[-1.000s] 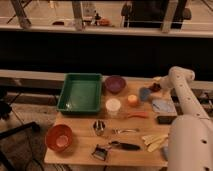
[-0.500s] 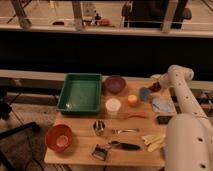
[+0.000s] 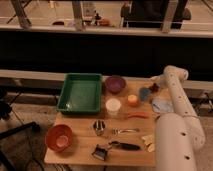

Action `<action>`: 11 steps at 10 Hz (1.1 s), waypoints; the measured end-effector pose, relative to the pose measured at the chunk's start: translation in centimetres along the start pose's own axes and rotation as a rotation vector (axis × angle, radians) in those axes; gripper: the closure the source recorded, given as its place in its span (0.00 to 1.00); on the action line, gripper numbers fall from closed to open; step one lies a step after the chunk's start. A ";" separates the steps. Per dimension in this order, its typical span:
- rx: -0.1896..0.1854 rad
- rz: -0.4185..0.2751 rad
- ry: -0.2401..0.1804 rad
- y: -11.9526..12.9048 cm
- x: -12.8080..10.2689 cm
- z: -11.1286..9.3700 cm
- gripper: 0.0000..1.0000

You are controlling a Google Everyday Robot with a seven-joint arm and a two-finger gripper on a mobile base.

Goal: Place grapes in red bowl

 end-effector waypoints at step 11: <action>0.059 0.049 0.003 0.5 0.9 -3.7 1.00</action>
